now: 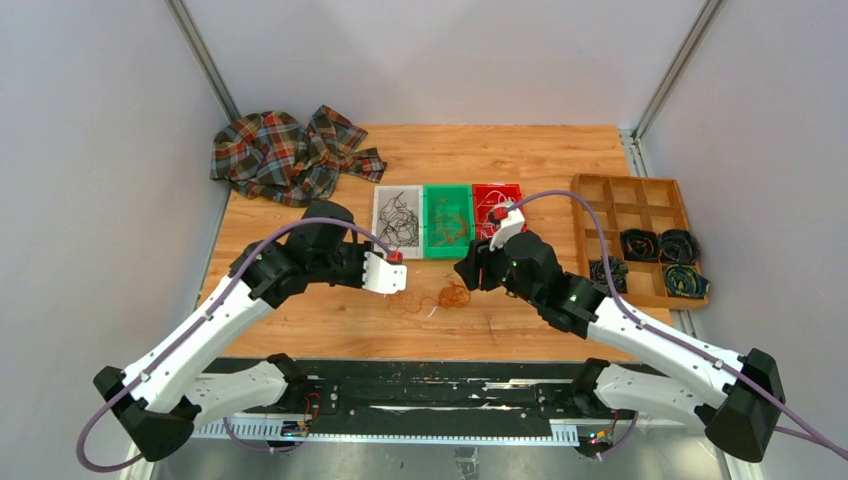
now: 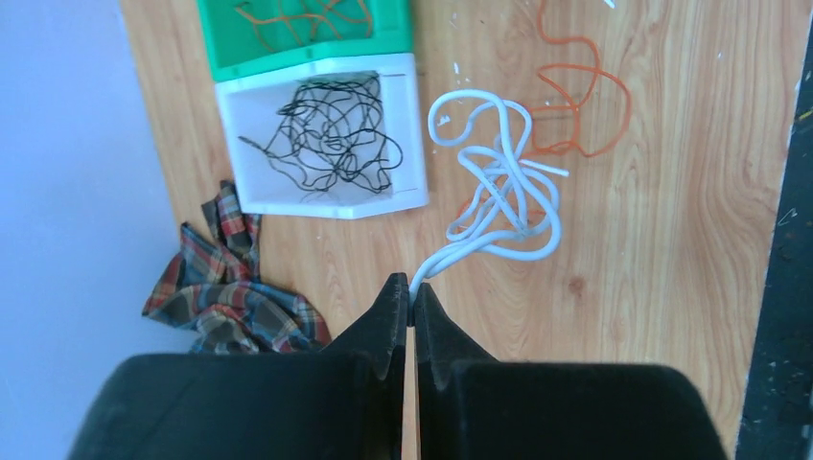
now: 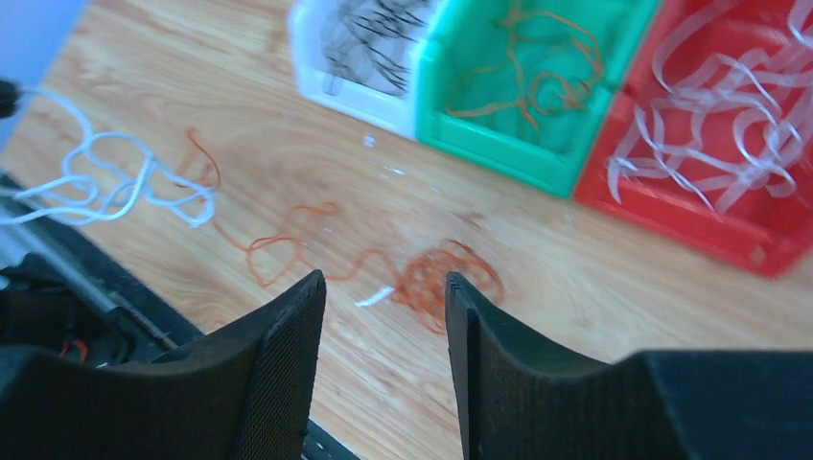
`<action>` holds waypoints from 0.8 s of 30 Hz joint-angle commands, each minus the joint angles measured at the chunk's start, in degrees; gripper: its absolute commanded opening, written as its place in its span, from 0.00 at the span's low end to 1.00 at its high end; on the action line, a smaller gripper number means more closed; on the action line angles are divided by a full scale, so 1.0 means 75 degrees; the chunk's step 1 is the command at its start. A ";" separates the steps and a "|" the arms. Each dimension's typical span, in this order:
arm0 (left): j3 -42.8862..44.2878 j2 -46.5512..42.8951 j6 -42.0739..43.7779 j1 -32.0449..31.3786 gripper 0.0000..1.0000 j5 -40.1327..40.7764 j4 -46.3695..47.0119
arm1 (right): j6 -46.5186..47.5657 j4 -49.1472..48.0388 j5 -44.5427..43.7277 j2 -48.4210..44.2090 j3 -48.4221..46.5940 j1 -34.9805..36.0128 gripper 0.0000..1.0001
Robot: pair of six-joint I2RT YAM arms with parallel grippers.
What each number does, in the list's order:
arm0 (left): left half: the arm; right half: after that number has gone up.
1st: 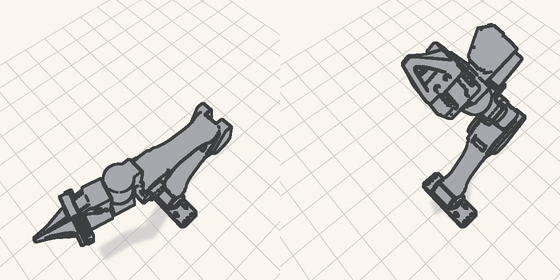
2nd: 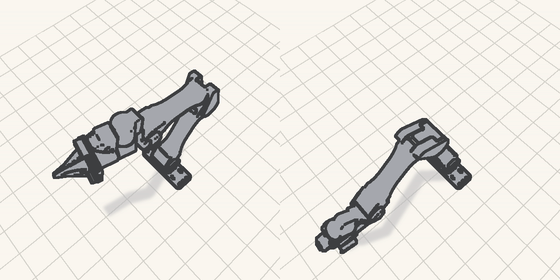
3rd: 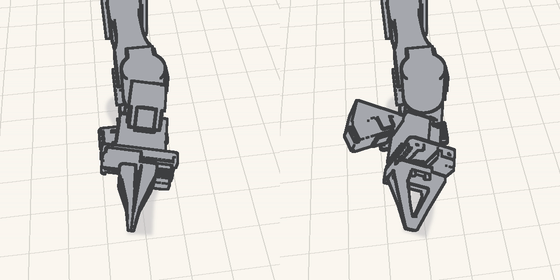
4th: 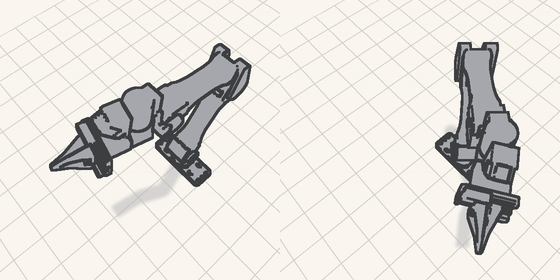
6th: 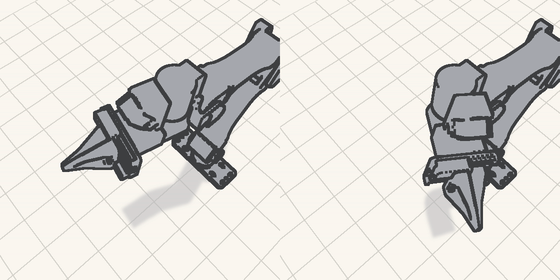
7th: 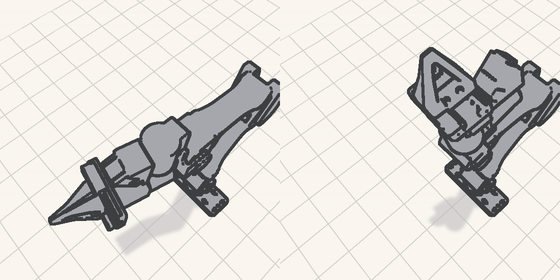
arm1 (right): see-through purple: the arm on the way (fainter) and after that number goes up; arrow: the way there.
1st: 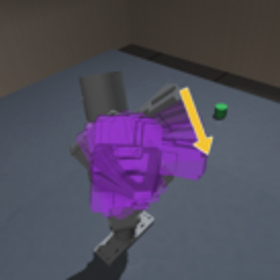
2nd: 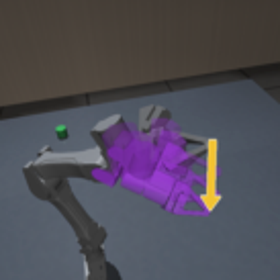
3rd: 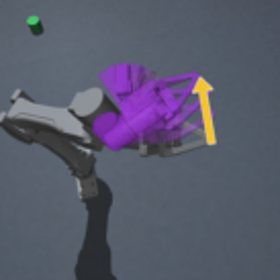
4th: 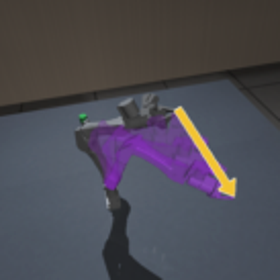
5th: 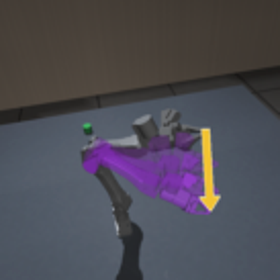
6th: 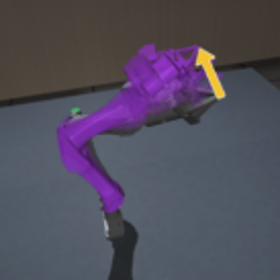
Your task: Untangle the cables
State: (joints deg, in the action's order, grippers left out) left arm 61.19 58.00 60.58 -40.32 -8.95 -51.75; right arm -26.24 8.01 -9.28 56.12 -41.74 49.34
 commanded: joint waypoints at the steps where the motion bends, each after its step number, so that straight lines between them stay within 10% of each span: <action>1: 0.0802 -0.0099 -0.1263 -0.0053 0.01 -0.0198 -0.0902 | 0.1095 -0.1705 0.0624 -0.0149 -0.0340 0.0713 0.50; 24: 0.2939 0.0409 -0.4162 -0.0054 0.00 -0.1266 -0.2089 | 0.2646 -0.4984 0.0522 0.1764 -0.1389 0.2866 0.51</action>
State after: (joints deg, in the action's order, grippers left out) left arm 81.45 61.08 31.99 -40.34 -16.82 -66.28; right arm -9.41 -25.65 -4.25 67.51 -49.28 69.71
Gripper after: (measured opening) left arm 0.026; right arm 0.513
